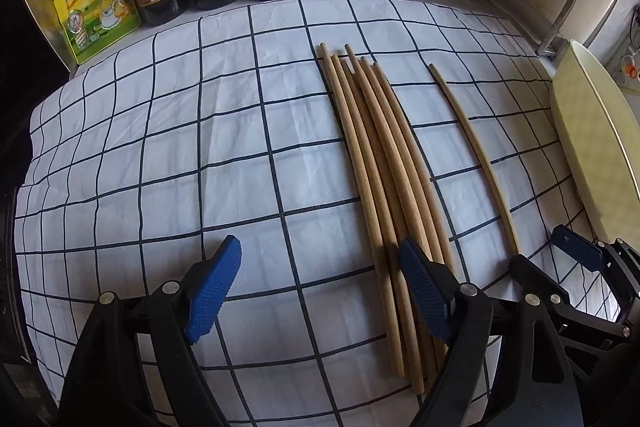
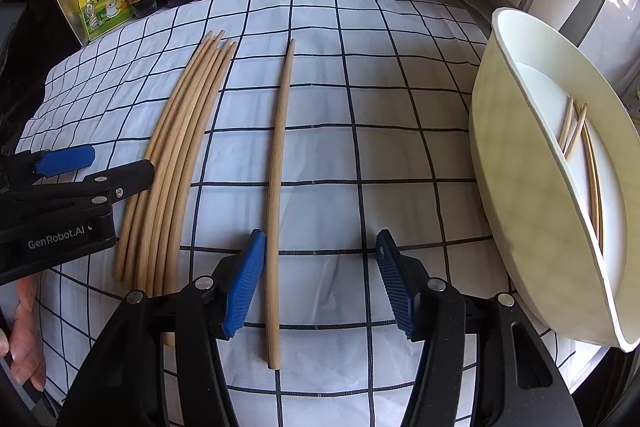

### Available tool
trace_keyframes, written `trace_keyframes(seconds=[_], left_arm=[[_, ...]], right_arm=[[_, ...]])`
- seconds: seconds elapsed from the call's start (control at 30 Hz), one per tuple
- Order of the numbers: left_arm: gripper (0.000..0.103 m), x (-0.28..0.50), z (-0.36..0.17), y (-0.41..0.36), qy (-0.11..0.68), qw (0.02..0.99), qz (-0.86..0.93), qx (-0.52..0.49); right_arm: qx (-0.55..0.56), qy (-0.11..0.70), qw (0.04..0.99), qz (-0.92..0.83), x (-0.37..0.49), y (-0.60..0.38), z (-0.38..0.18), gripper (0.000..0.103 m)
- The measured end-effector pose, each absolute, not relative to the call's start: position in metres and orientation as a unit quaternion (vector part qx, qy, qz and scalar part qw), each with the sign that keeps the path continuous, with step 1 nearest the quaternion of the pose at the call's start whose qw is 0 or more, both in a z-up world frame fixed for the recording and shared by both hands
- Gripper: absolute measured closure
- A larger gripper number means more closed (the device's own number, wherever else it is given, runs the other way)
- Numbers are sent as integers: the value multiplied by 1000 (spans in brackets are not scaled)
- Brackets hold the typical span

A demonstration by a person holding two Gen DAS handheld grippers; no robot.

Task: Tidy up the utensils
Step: 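Lower the left tool onto one chopstick and close it while the right tool grasps another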

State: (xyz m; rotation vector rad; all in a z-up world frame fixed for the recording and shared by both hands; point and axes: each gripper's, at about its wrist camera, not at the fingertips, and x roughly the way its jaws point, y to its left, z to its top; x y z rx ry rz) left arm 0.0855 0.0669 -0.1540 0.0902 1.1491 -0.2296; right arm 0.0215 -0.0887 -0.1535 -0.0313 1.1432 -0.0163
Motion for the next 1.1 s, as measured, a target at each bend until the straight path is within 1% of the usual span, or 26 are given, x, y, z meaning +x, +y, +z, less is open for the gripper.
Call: trace_keyframes(seconds=[0.2,0.3,0.47,0.67,1.1], left_arm=[[24,84,-153,78,538,836,-98,39],[20,84,-154,83,536,838,-93,35],[21,88,-159,86,545,834,-82,38],[21,89,-148,80,532,841,-94,33],[19,87,-161,76,548,831,-77,50]], right_arm=[[-14,540,842,-5,24,-86,-154,49],[-13,540,842,-5,26,-86,-154,49],[-14,539,842,-6,27,-83,-154,49],[-11,537,844,-8,28,-83,-153,49],[-8,537,844,-8,29,-84,-155,49]])
